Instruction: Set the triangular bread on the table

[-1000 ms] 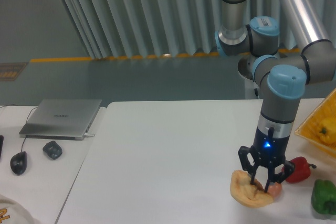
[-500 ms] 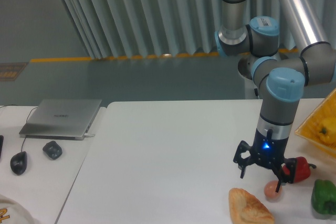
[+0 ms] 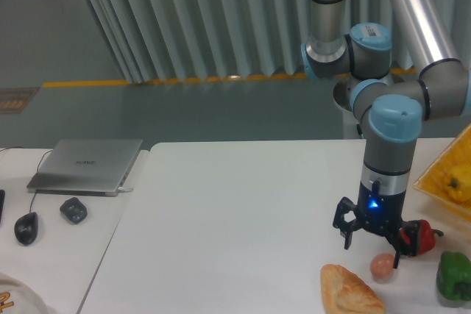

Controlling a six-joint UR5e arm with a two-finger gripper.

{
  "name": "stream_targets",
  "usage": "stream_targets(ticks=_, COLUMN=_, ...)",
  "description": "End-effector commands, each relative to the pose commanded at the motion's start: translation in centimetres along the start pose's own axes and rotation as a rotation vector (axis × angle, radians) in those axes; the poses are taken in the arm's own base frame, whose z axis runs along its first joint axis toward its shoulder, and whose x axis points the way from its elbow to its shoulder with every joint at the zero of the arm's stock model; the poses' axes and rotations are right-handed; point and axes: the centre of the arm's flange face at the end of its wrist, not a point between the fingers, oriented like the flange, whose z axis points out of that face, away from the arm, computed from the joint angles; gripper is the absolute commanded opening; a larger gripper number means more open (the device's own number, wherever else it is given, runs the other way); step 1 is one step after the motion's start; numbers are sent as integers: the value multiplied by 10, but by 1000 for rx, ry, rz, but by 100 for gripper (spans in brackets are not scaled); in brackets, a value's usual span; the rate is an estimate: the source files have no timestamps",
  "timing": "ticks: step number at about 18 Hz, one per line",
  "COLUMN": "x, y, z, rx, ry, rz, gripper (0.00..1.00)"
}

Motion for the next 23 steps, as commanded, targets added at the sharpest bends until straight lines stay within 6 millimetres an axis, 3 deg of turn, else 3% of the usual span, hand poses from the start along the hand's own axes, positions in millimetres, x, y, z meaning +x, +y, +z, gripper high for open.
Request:
stream_targets(ticks=2, x=9, y=3, z=3, rx=-66, ry=-47, rz=84, gripper=100)
stream_targets(ticks=9, x=11, y=14, z=-8, rx=-96, ry=-39, rz=205, gripper=100)
stream_targets(ticks=17, x=-16, y=46, z=-30, rx=-183, ry=-9, rz=435, gripper=100)
stream_targets(ticks=23, x=-26, y=59, z=-31, rx=-249, ry=3, rz=543, gripper=100)
